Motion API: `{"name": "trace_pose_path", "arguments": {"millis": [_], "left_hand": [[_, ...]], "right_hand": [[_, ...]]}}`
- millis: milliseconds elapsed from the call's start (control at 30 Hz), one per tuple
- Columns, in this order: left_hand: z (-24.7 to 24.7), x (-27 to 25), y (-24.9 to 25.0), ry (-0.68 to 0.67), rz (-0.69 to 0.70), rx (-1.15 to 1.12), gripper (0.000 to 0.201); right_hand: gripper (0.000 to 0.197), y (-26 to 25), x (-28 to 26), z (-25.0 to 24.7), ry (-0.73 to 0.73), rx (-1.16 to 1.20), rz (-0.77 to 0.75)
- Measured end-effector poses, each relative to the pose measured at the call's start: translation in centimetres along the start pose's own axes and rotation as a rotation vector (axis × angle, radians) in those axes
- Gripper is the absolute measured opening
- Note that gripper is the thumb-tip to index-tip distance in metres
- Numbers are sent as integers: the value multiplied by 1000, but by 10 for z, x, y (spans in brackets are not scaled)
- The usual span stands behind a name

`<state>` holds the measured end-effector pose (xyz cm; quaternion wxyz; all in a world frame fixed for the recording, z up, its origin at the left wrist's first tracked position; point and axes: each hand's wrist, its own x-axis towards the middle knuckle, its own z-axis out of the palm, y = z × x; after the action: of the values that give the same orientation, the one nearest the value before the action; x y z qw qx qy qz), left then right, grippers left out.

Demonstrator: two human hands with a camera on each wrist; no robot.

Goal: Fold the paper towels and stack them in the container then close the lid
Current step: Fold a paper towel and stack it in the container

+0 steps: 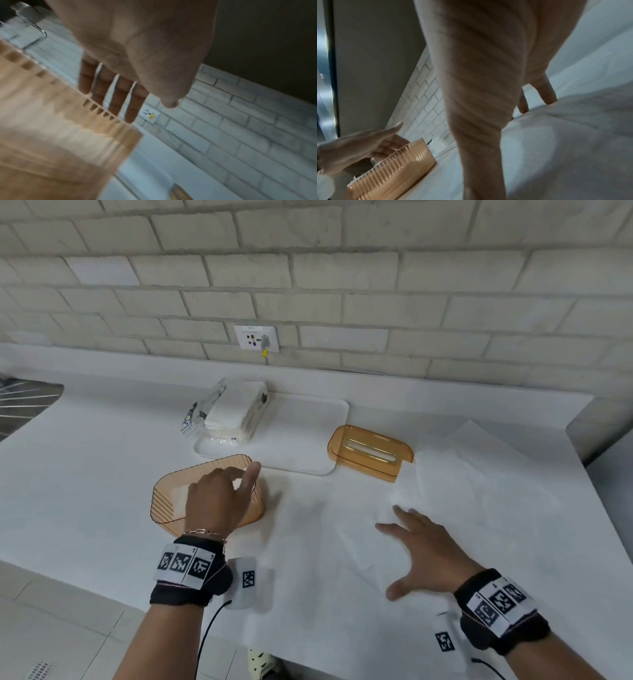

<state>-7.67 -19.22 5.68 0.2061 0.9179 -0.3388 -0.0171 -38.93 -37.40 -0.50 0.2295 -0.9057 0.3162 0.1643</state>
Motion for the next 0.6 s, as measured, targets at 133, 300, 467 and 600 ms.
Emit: {"name": "trace_pose_path", "arguments": {"millis": [133, 300, 467, 600], "left_hand": [[23, -44, 36, -184, 279, -181, 26], [76, -91, 59, -610, 276, 190, 117], [88, -99, 65, -495, 142, 405, 145], [87, -88, 57, -610, -7, 216, 130]], "right_hand": [[126, -21, 17, 3, 36, -20, 42], [114, -26, 25, -4, 76, 19, 57], [82, 1, 30, -31, 241, 50, 36], [80, -4, 42, -44, 140, 63, -79]]}}
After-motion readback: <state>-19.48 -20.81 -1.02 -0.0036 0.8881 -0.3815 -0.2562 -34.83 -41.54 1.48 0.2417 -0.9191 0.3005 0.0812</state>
